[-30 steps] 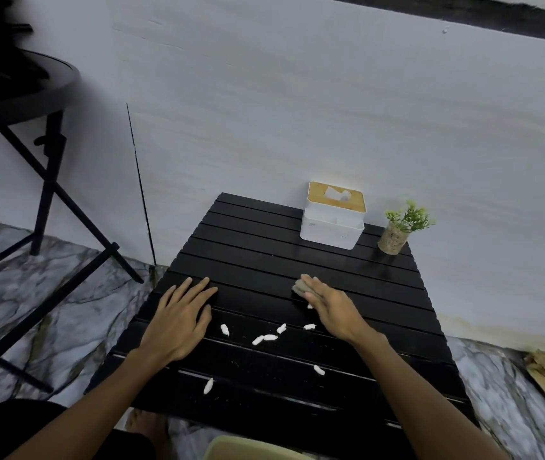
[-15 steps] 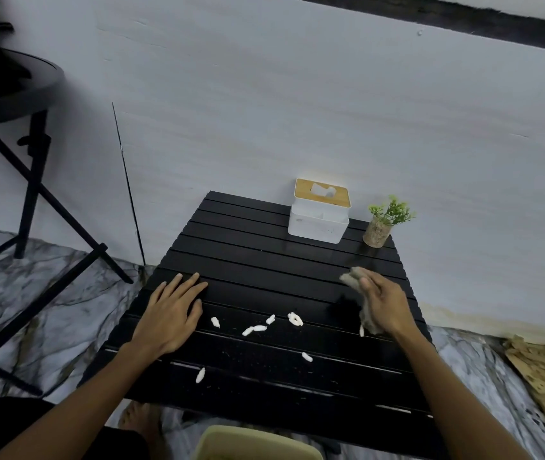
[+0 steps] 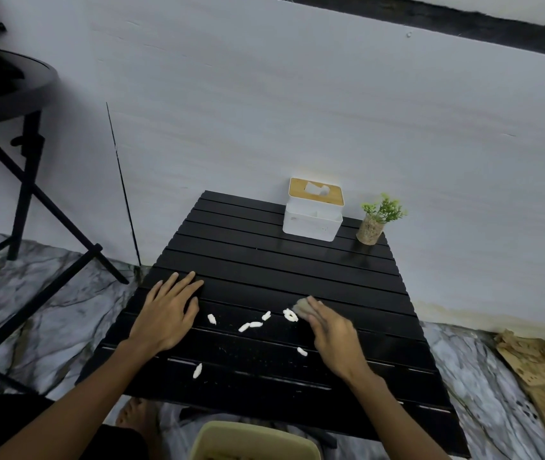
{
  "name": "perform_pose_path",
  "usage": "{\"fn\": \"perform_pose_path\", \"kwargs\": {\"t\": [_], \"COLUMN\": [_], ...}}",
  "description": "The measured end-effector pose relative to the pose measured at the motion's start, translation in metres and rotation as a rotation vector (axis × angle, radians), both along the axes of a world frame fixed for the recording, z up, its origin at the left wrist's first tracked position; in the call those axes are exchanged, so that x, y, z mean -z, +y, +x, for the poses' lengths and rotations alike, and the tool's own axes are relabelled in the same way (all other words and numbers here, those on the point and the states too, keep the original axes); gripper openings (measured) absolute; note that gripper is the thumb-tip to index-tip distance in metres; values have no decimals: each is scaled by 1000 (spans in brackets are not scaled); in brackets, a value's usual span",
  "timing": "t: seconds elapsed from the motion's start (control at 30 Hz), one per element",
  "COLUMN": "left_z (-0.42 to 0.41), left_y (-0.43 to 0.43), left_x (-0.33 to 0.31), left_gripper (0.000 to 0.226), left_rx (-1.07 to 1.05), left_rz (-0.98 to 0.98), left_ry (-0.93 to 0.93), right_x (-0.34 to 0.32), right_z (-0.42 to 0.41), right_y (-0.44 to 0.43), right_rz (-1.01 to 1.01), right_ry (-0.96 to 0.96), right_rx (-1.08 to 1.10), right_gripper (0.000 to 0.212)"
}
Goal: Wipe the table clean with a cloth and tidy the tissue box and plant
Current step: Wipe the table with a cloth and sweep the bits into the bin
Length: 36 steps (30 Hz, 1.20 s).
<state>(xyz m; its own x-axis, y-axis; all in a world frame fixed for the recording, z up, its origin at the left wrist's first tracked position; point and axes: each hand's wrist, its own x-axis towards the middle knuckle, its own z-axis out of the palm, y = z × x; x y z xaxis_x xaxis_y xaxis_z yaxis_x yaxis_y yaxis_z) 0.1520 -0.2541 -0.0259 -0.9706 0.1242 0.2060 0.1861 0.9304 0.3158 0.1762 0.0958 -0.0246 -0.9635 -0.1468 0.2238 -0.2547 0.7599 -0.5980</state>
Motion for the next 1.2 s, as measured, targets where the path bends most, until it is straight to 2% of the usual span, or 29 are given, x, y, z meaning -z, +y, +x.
{"fn": "perform_pose_path", "kwargs": {"t": [0.13, 0.23, 0.33, 0.4, 0.43, 0.5, 0.57, 0.73, 0.97, 1.07, 1.13, 1.2], "left_z": [1, 1, 3, 5, 6, 9, 11, 15, 26, 32, 35, 38], "left_y": [-1, -1, -2, -3, -3, -4, -5, -5, -5, -6, -6, -7], "left_x": [-1, 0, 0, 0, 0, 0, 0, 0, 2, 2, 2, 2], "left_gripper": [66, 65, 68, 69, 70, 70, 69, 69, 70, 69, 69, 68], "left_rx": [5, 9, 15, 28, 34, 44, 51, 64, 88, 96, 95, 91], "left_rz": [2, 3, 3, 6, 10, 12, 13, 28, 49, 51, 49, 44], "left_ry": [-3, -2, -7, -10, -9, -7, -7, -12, -21, -26, -27, -27], "right_x": [-32, -49, -37, -23, -16, -9, -9, -17, -25, -35, -44, -40], "right_z": [20, 12, -11, -22, -26, -28, -18, 23, 76, 78, 67, 39], "right_y": [-18, -2, 30, 42, 43, 34, 21, 3, -7, -5, -3, 3], "right_rz": [-287, -447, -321, -166, -104, 1, 70, 66, -5, -198, -360, -366], "right_ry": [-97, -118, -71, -44, -42, -18, 10, -29, -98, -107, -59, 51], "right_rx": [-148, 32, 183, 196, 182, 103, -5, -266, -418, -333, -154, 45], "right_gripper": [30, 28, 36, 56, 57, 45, 42, 44, 43, 36, 33, 31]}}
